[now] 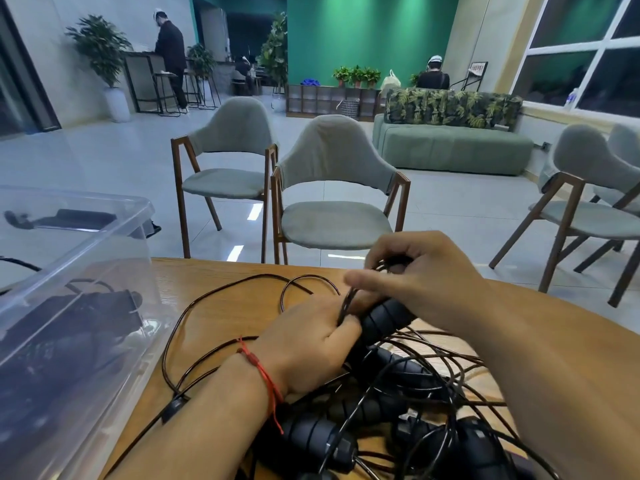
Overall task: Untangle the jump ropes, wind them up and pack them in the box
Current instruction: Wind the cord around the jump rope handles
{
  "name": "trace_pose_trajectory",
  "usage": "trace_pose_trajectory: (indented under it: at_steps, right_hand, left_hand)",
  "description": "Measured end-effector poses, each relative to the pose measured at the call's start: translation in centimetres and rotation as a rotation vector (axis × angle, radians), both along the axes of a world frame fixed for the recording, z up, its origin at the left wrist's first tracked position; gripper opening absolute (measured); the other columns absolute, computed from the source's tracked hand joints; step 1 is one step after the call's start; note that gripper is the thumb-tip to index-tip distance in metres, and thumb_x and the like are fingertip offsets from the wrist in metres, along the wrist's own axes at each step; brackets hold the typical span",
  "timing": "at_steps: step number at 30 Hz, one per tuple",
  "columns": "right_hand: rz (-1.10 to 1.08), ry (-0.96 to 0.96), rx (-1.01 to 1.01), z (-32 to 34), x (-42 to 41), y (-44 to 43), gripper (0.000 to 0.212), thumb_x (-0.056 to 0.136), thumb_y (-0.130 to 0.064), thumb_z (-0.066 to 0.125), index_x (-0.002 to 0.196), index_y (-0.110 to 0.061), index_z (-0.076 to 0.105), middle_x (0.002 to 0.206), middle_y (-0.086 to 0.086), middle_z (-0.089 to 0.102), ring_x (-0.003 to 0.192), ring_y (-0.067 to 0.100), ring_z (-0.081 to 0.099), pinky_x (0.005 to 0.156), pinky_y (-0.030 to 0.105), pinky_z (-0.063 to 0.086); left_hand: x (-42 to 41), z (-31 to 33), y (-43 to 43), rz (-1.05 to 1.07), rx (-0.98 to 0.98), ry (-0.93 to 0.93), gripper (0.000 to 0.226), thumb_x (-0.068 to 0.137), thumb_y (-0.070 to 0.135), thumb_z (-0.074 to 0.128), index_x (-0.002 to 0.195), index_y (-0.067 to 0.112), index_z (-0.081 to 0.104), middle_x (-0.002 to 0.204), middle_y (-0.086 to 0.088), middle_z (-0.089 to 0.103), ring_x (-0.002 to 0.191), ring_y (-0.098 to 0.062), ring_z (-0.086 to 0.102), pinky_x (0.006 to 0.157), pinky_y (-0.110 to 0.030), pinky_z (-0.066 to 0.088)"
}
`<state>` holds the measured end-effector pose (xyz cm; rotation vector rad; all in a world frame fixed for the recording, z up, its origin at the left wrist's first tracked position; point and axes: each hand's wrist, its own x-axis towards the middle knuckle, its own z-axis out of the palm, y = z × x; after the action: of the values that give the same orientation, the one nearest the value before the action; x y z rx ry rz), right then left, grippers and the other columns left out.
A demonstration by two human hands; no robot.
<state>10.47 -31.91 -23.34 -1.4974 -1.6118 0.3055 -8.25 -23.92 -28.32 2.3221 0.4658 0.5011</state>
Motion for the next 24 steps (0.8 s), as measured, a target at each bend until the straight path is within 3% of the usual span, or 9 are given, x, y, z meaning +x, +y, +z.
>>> trace_pose_trajectory:
  at_steps: [2, 4, 6, 9, 11, 13, 17, 20, 24]
  right_hand:
    - [-0.025, 0.149, -0.036, 0.1, 1.8, -0.1, 0.029, 0.08, -0.05, 0.087, 0.081, -0.022, 0.078, 0.073, 0.004, 0.072, 0.068, 0.018, 0.065, 0.071, 0.029, 0.049]
    - [-0.053, 0.262, -0.077, -0.1, 3.1, -0.2, 0.034, 0.084, -0.051, 0.081, 0.087, -0.018, 0.078, 0.086, 0.018, 0.073, 0.077, 0.025, 0.065, 0.08, 0.038, 0.048]
    - [-0.064, 0.323, -0.125, -0.8, 3.3, -0.1, 0.034, 0.088, -0.05, 0.074, 0.087, -0.016, 0.076, 0.084, 0.012, 0.072, 0.078, 0.016, 0.063, 0.081, 0.036, 0.046]
    - [-0.102, 0.368, -0.128, -2.1, 2.7, 1.0, 0.029, 0.096, -0.048, 0.067, 0.084, -0.023, 0.075, 0.075, 0.0, 0.063, 0.069, 0.006, 0.055, 0.07, 0.027, 0.042]
    - [-0.125, 0.343, -0.118, -3.0, 2.2, 2.0, 0.03, 0.105, -0.044, 0.062, 0.091, -0.02, 0.076, 0.076, 0.003, 0.059, 0.067, 0.009, 0.046, 0.066, 0.029, 0.038]
    - [-0.149, 0.287, -0.116, -3.9, 1.4, 2.7, 0.032, 0.108, -0.04, 0.059, 0.094, -0.017, 0.075, 0.078, 0.006, 0.061, 0.07, 0.014, 0.046, 0.067, 0.037, 0.04]
    - [-0.192, 0.034, -0.24, -5.4, -0.3, 2.7, 0.038, 0.109, -0.042, 0.057, 0.073, -0.033, 0.064, 0.062, -0.013, 0.056, 0.064, 0.009, 0.047, 0.064, 0.032, 0.037]
    - [-0.238, -0.175, -0.317, -5.1, -0.7, 2.3, 0.031, 0.11, -0.044, 0.054, 0.082, -0.035, 0.062, 0.067, -0.012, 0.055, 0.067, 0.006, 0.051, 0.06, 0.027, 0.034]
    - [-0.189, -0.236, -0.344, -4.6, -1.4, 1.7, 0.034, 0.111, -0.047, 0.049, 0.079, -0.038, 0.055, 0.074, -0.012, 0.057, 0.071, 0.004, 0.052, 0.06, 0.025, 0.034]
  left_hand:
    - [0.0, -0.3, 0.1, -0.022, -0.022, -0.064, 0.032, 0.099, 0.037, 0.041, 0.128, 0.047, 0.05, 0.087, -0.003, 0.067, 0.081, -0.021, 0.064, 0.074, -0.051, 0.054]
    - [0.0, -0.4, 0.1, -0.015, -0.024, -0.135, 0.047, 0.098, 0.032, 0.041, 0.143, 0.045, 0.039, 0.096, -0.008, 0.068, 0.087, -0.023, 0.065, 0.076, -0.052, 0.055]
    - [-0.1, -0.4, 0.1, -0.019, -0.088, -0.253, 0.053, 0.098, 0.024, 0.041, 0.148, 0.041, 0.04, 0.097, -0.007, 0.068, 0.086, -0.025, 0.065, 0.075, -0.051, 0.056]
    - [-0.1, -0.5, 0.4, 0.05, -0.218, -0.395, 0.059, 0.096, 0.02, 0.04, 0.148, 0.046, 0.043, 0.096, -0.014, 0.069, 0.086, -0.03, 0.065, 0.078, -0.055, 0.055]
    - [0.0, -0.6, 0.7, 0.079, -0.327, -0.465, 0.054, 0.096, 0.02, 0.038, 0.144, 0.043, 0.05, 0.101, -0.022, 0.07, 0.091, -0.037, 0.065, 0.078, -0.057, 0.054]
    - [0.0, -0.7, 1.0, 0.08, -0.414, -0.518, 0.047, 0.098, 0.019, 0.037, 0.138, 0.029, 0.057, 0.1, -0.024, 0.07, 0.087, -0.036, 0.065, 0.073, -0.053, 0.054]
    - [0.0, -0.5, 1.6, 0.098, -0.513, -0.551, 0.037, 0.102, 0.02, 0.034, 0.126, 0.01, 0.061, 0.095, -0.024, 0.069, 0.074, -0.034, 0.058, 0.064, -0.043, 0.051]
    - [0.1, -0.6, 2.3, 0.182, -0.611, -0.496, 0.036, 0.11, 0.021, 0.031, 0.124, 0.009, 0.062, 0.094, -0.027, 0.071, 0.07, -0.028, 0.059, 0.053, -0.029, 0.048]
    - [0.3, -1.1, 3.4, 0.316, -0.746, -0.429, 0.037, 0.112, 0.031, 0.032, 0.126, 0.015, 0.062, 0.094, -0.025, 0.075, 0.068, -0.028, 0.061, 0.052, -0.031, 0.041]
